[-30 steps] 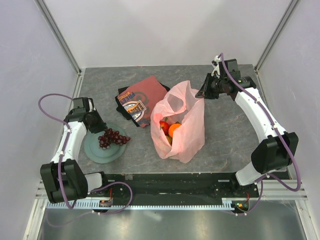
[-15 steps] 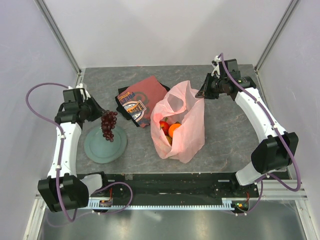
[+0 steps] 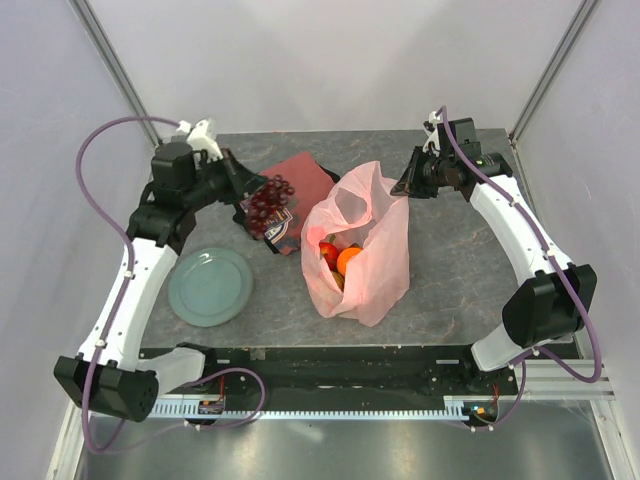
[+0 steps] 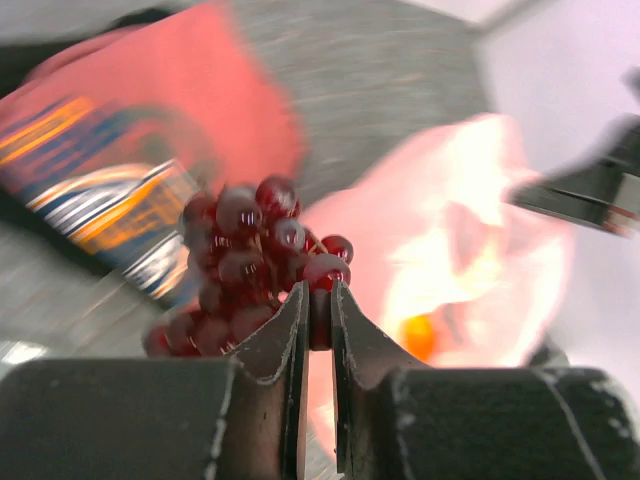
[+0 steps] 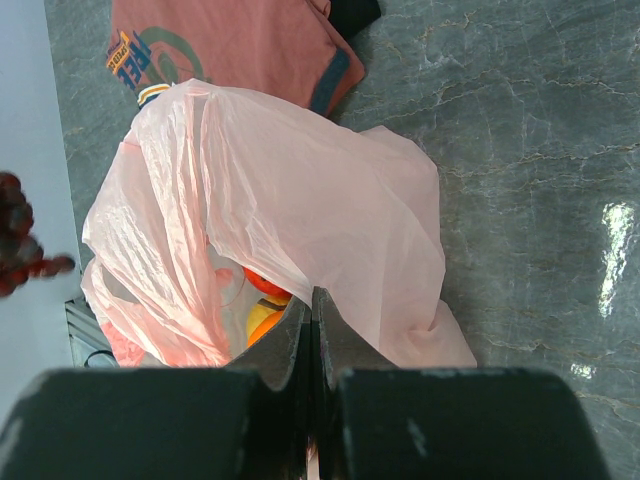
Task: Place the fruits into the plastic bag
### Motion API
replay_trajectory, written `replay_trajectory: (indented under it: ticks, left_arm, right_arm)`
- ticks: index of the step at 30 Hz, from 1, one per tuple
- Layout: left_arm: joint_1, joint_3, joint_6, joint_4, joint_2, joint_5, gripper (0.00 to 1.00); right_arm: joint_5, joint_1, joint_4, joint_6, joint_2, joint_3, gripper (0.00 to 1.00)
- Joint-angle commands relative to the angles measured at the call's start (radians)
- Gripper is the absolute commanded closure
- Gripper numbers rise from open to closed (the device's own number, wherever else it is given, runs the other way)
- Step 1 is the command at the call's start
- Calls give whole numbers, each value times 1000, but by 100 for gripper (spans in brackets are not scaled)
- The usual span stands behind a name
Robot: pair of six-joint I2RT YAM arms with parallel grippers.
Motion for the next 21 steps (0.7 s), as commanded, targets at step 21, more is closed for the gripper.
replay_trajectory:
  ticks: [21]
  left_arm:
    - [-521,338,57,334,444,171,90]
  right_arm:
    - [18,12,31,14,-31,4,97]
